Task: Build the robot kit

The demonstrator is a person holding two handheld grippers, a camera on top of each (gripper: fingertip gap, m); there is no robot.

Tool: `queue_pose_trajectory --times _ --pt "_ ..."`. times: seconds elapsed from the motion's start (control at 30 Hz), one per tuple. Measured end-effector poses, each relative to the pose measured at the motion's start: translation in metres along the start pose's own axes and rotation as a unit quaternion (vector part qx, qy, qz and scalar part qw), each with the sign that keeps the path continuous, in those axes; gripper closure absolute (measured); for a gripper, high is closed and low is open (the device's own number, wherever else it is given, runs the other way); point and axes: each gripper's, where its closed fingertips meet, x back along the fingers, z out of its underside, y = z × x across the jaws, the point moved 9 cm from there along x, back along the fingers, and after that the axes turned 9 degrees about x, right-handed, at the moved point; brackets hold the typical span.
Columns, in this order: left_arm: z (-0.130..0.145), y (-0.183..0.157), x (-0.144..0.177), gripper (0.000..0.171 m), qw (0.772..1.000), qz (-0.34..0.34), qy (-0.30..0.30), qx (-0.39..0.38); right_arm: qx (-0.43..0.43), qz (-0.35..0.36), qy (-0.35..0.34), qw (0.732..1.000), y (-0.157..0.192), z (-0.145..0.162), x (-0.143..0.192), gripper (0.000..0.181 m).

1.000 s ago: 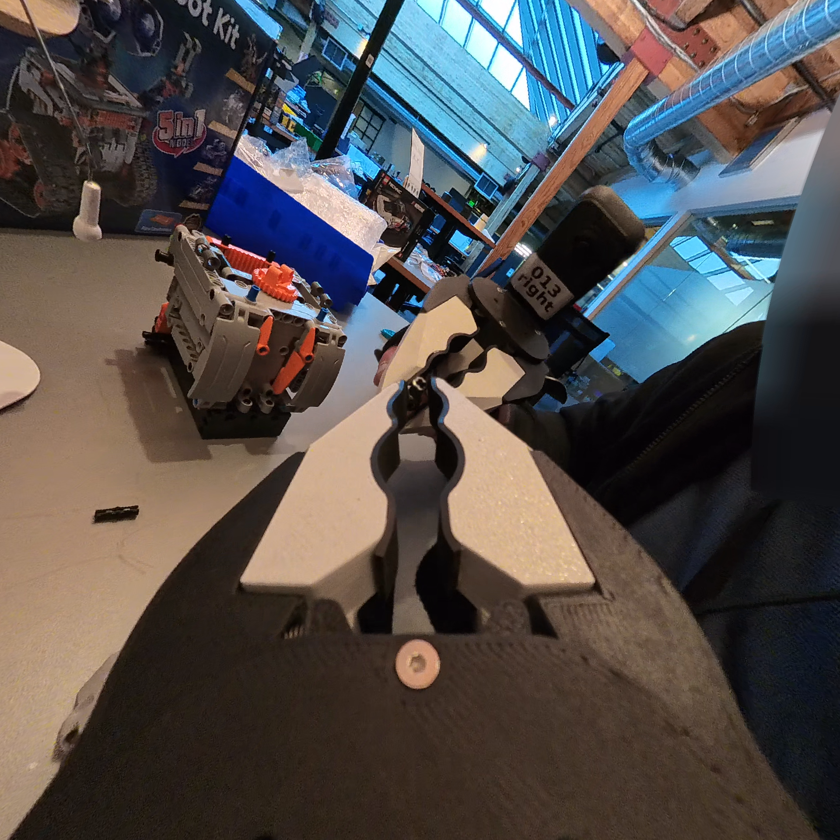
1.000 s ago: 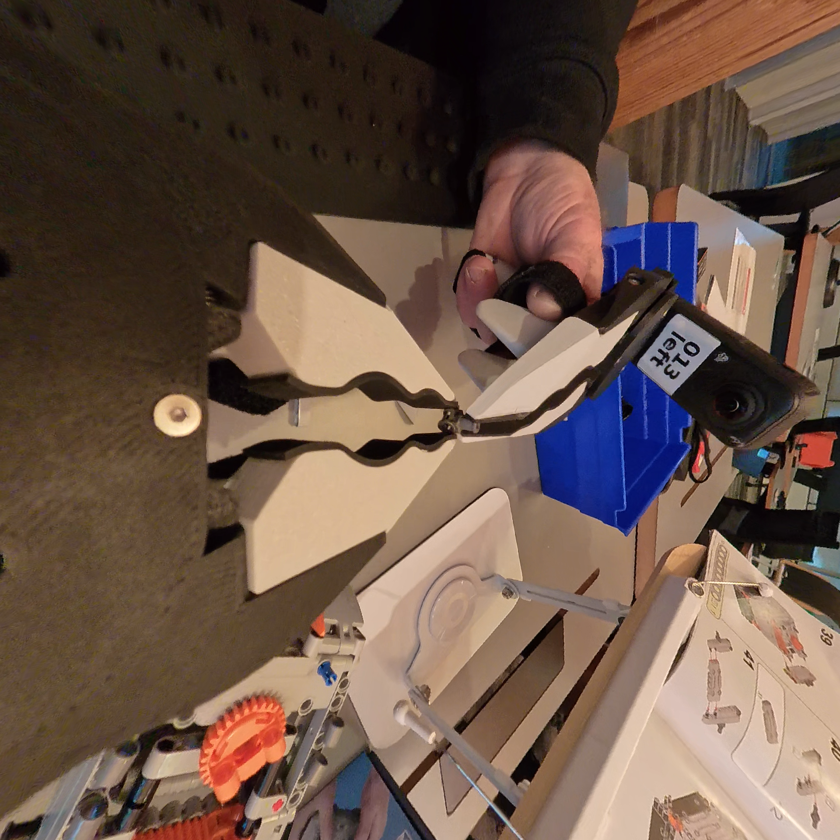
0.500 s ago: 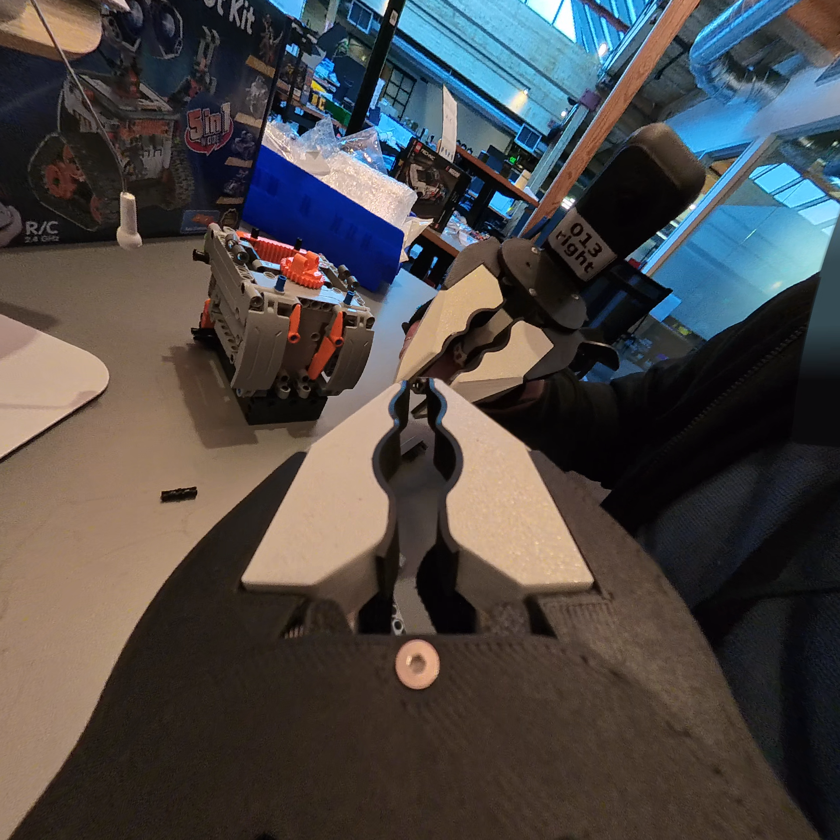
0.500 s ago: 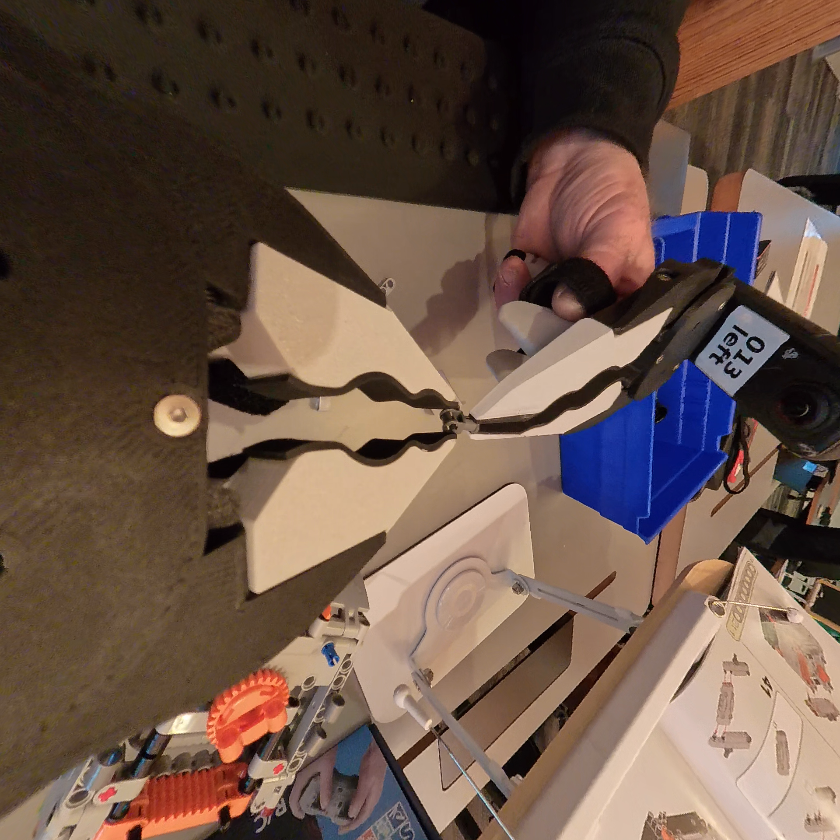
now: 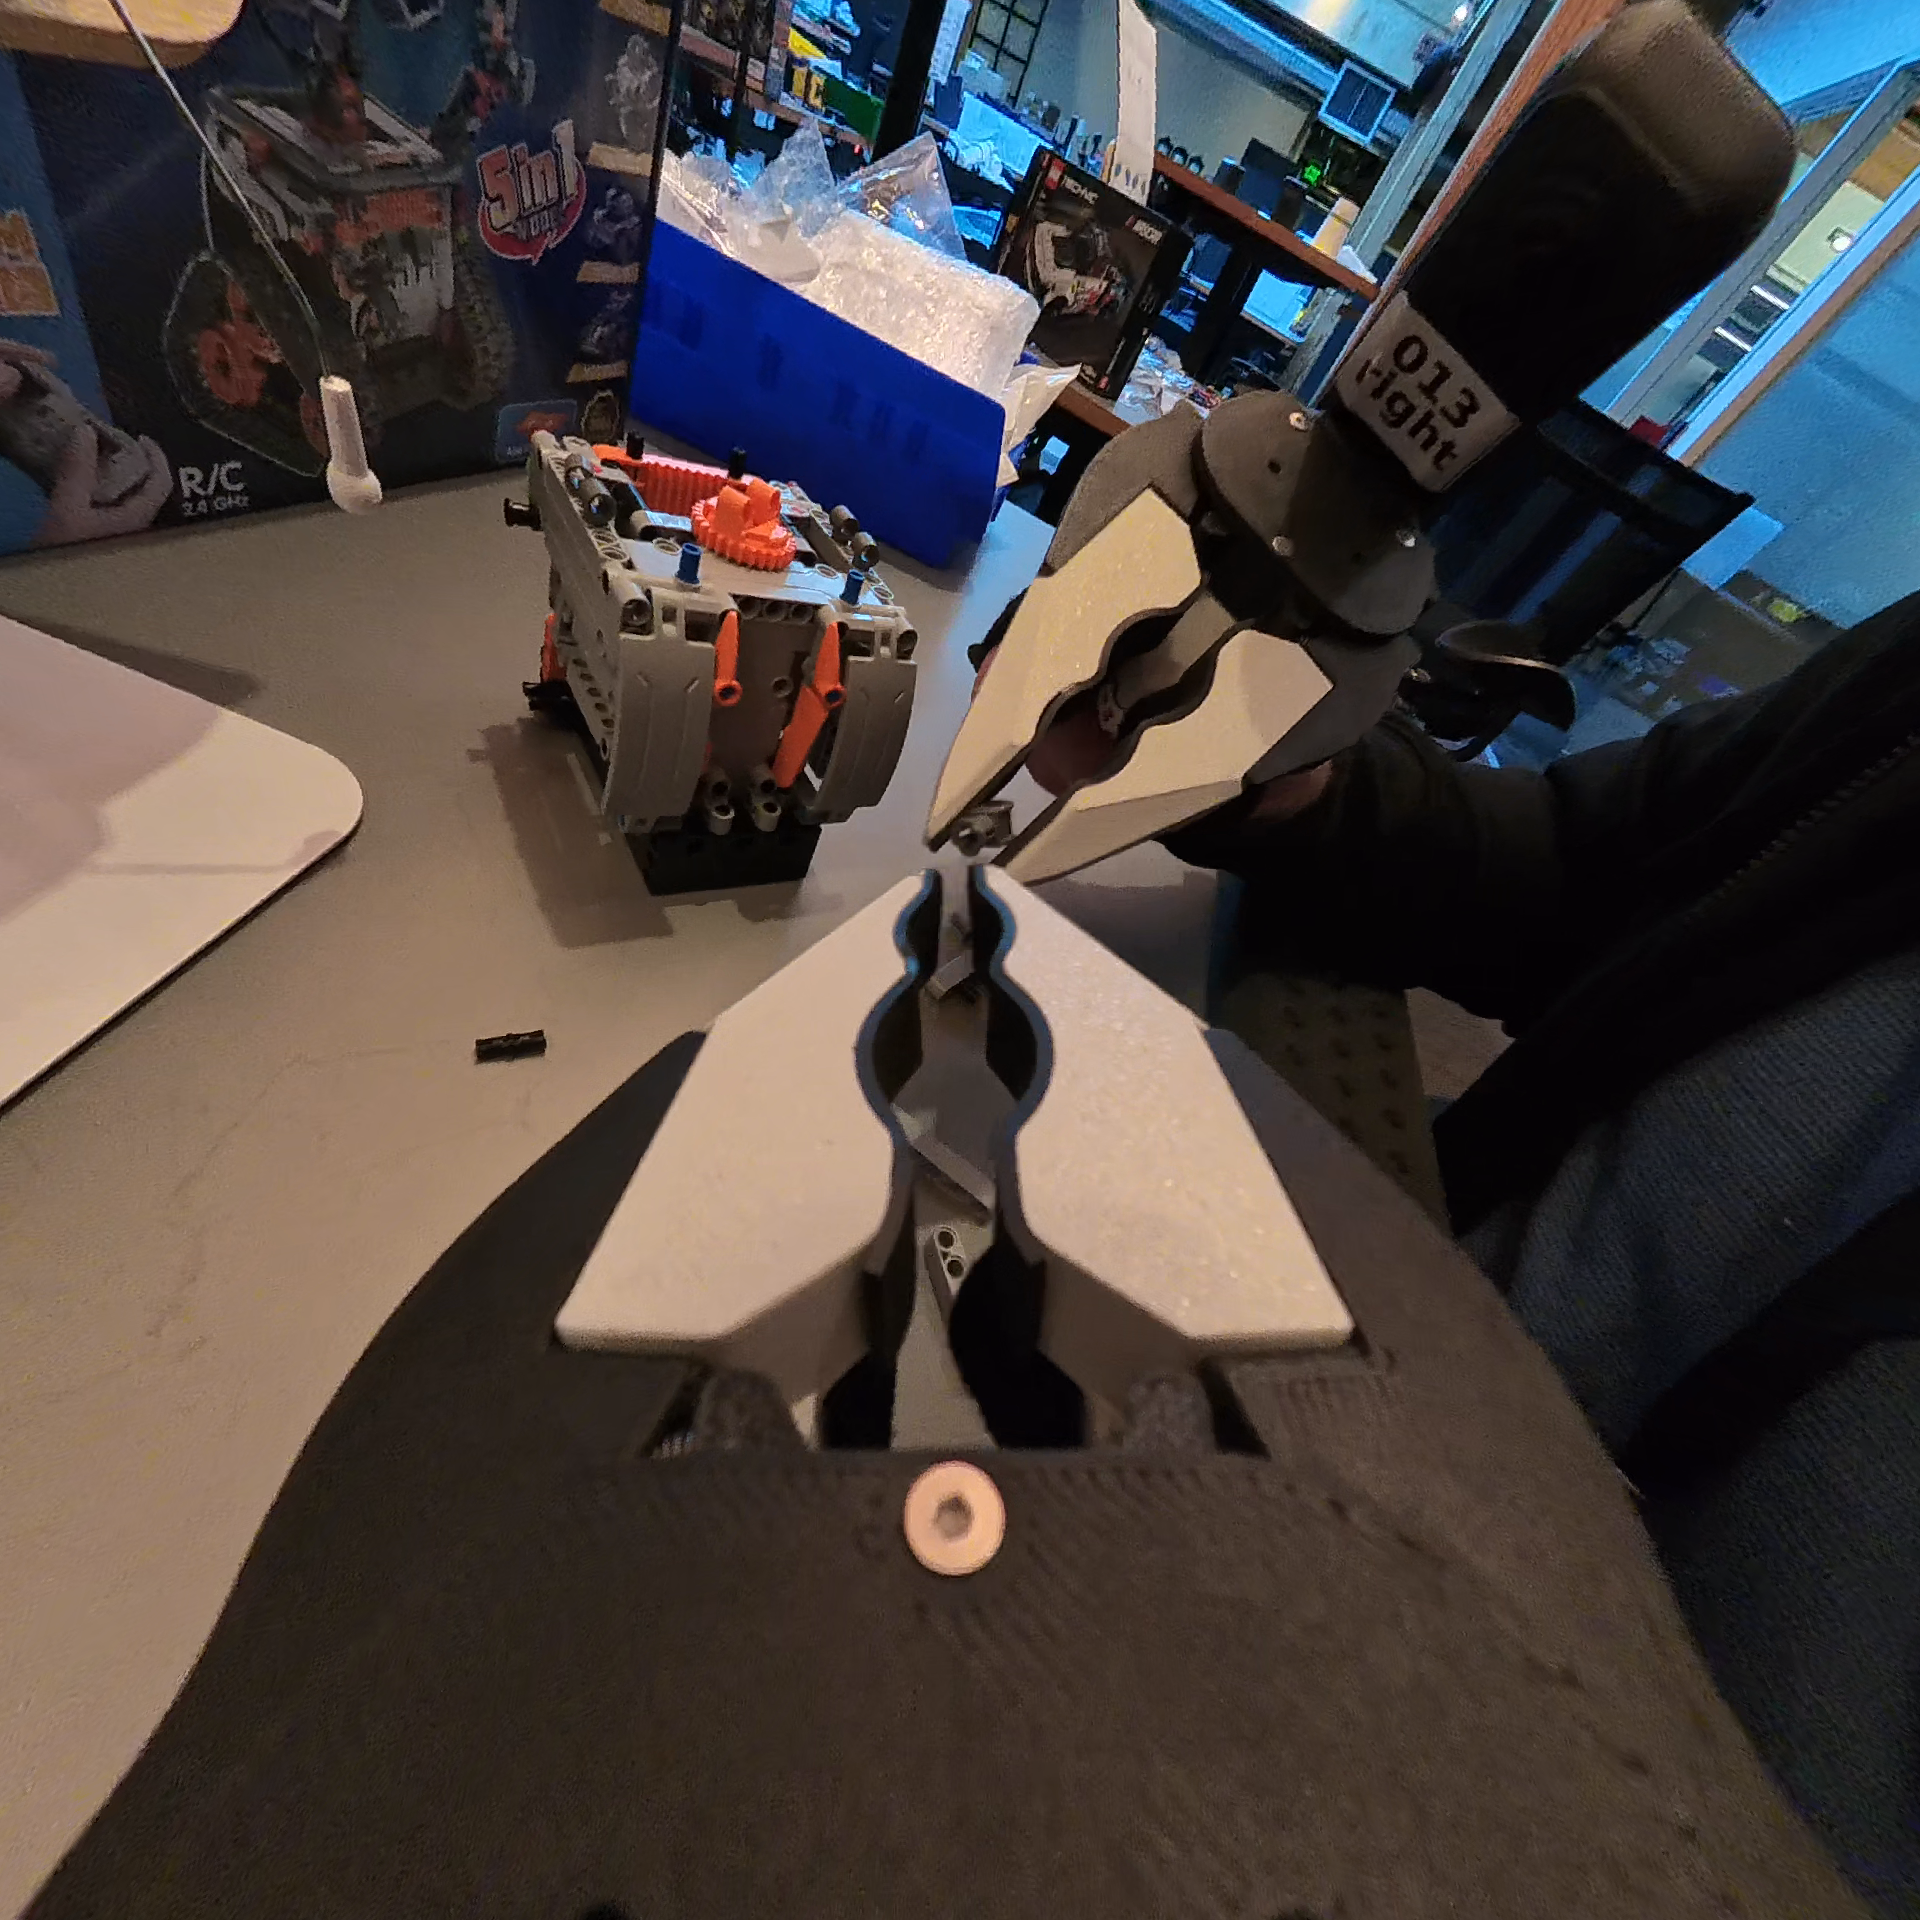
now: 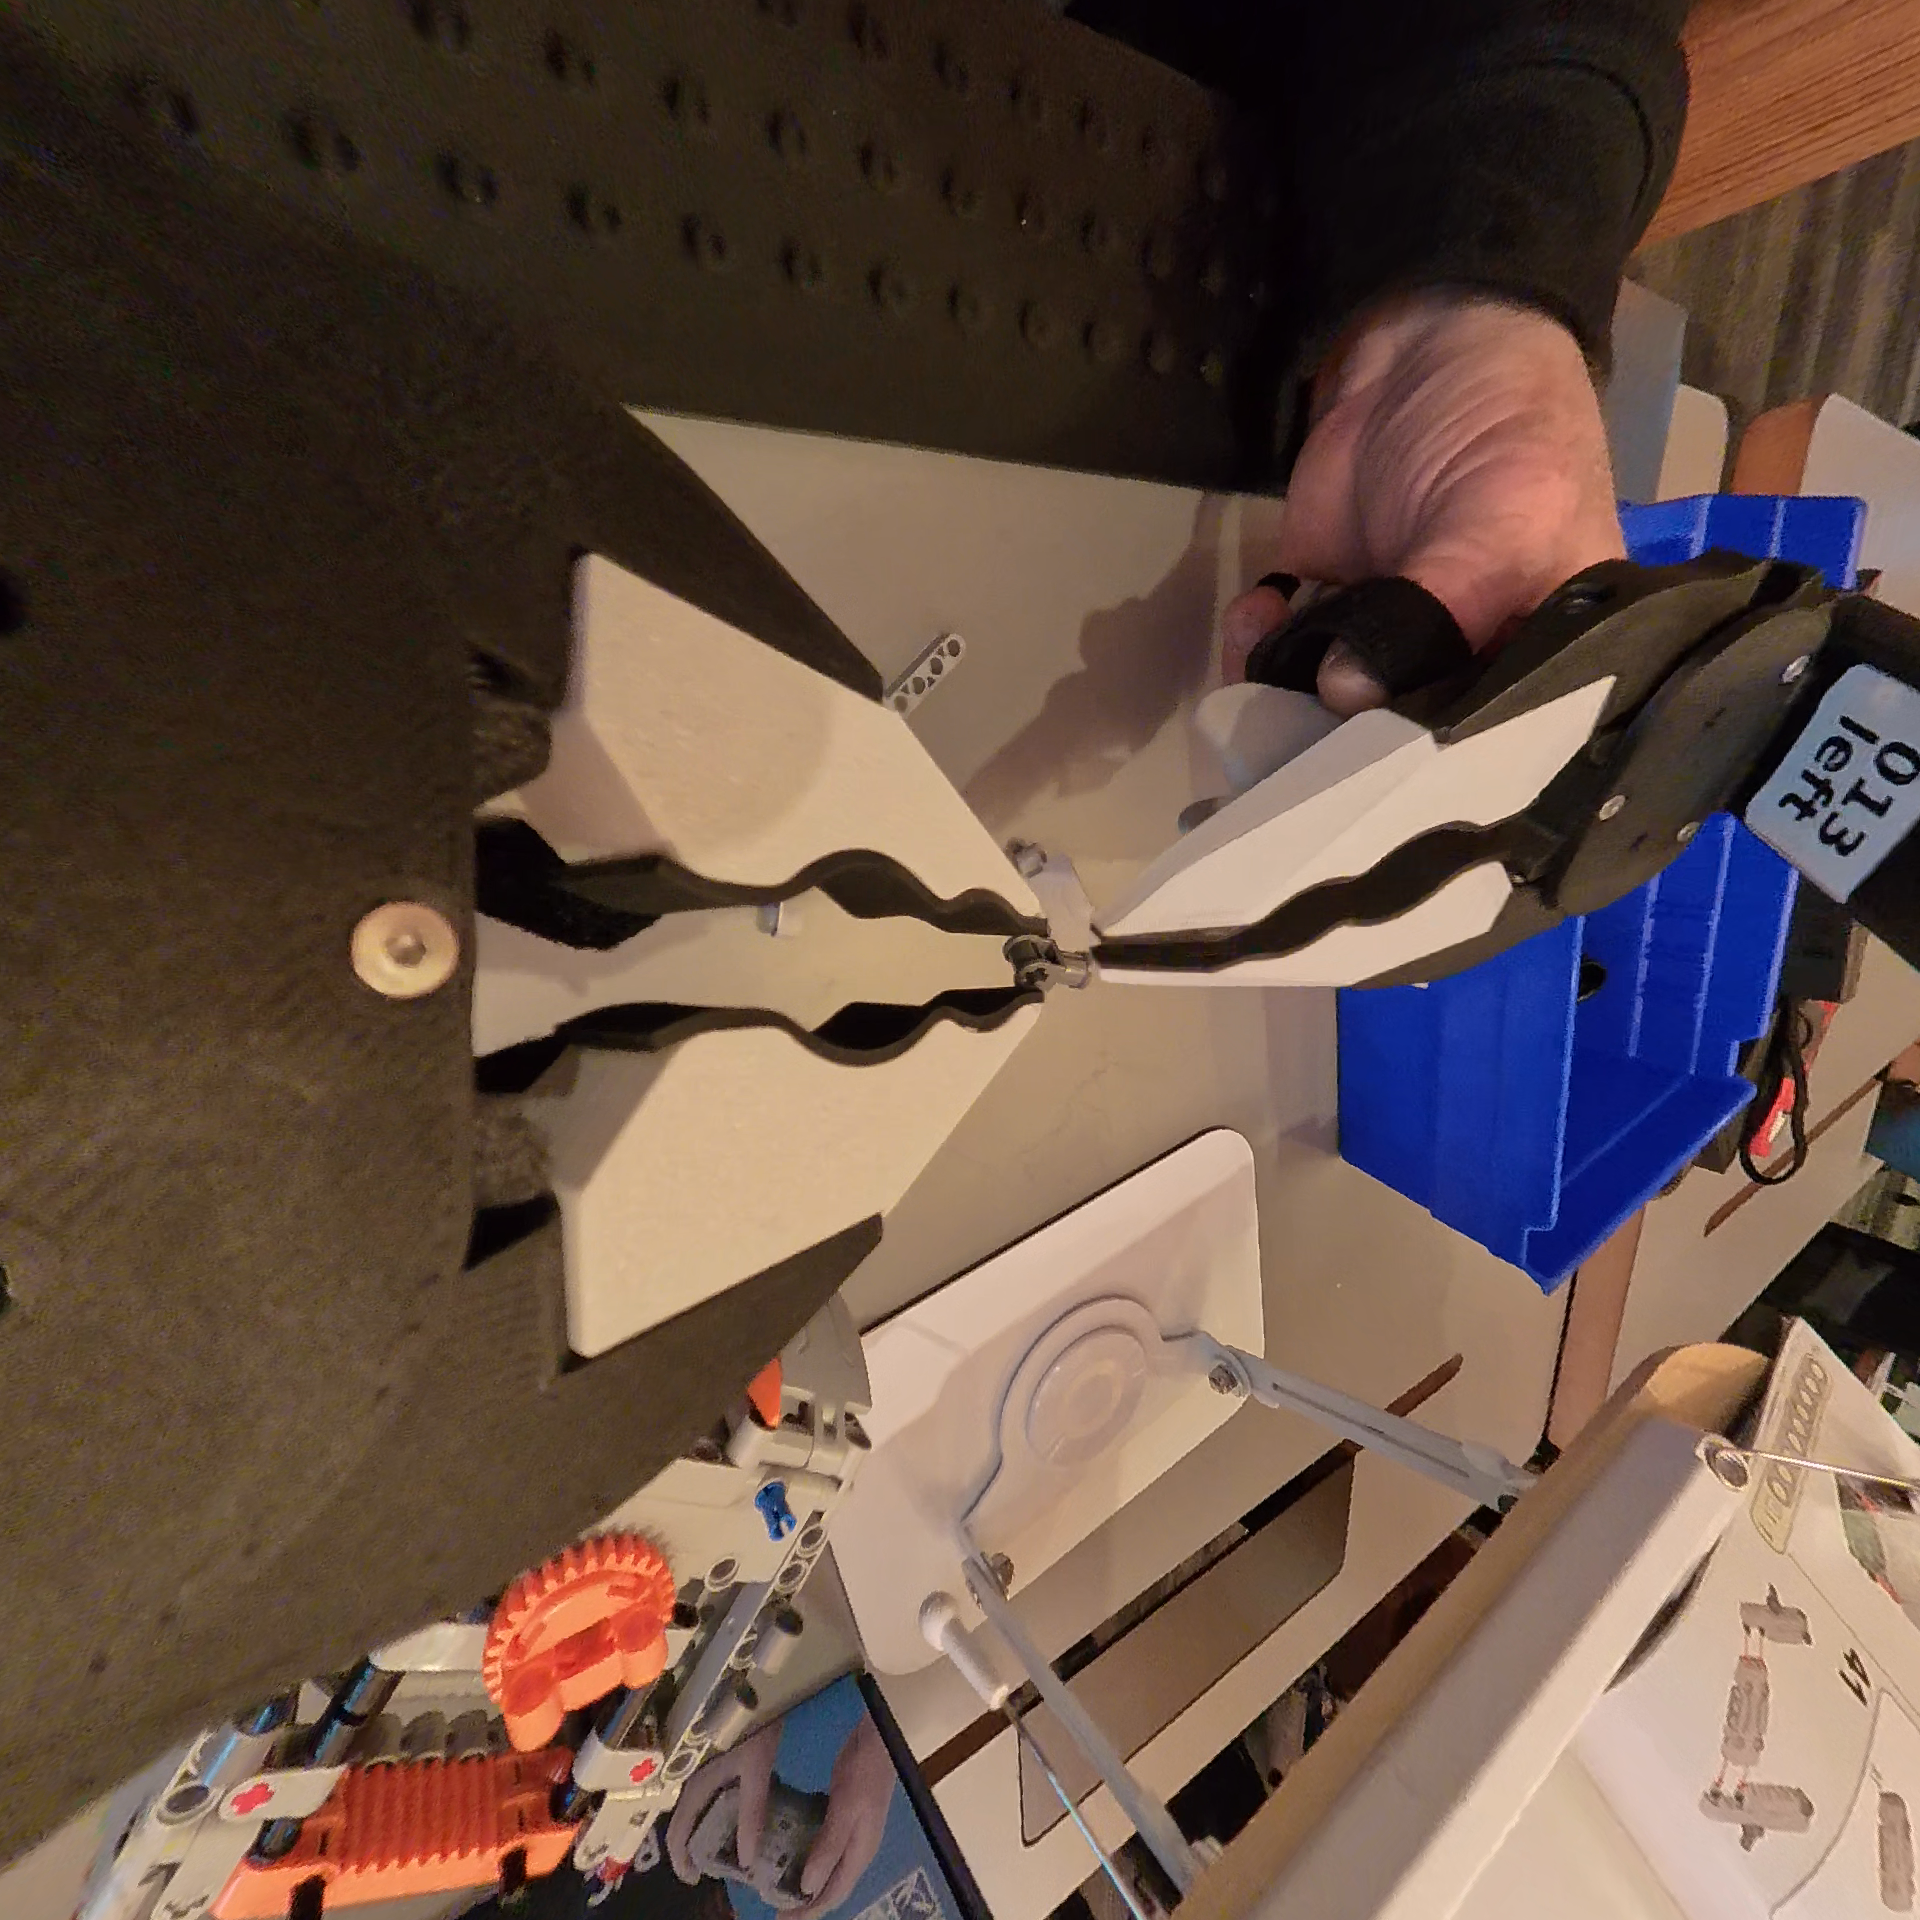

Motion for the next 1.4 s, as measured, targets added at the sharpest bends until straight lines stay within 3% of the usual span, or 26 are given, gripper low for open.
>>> queue_pose_trajectory --times 0.37,0.7,1.1,1.4 --pt "0.003 0.000 0.008 0.160 0.998 -0.052 0.023 -0.026 0.039 -0.030 0.053 0.997 0.000 0.015 0.008 0.174" --pt "0.013 -0.014 -0.016 0.158 0.991 -0.046 0.092 -0.085 0.106 -0.047 0.060 0.991 0.015 0.009 0.004 0.175" --pt "0.014 -0.015 -0.017 0.166 0.996 0.037 0.083 -0.017 0.146 -0.051 0.059 0.986 0.024 0.005 0.004 0.174" --pt "0.016 -0.012 -0.017 0.167 0.996 0.032 0.086 -0.011 0.133 -0.054 0.055 0.988 0.023 0.006 0.001 0.174"
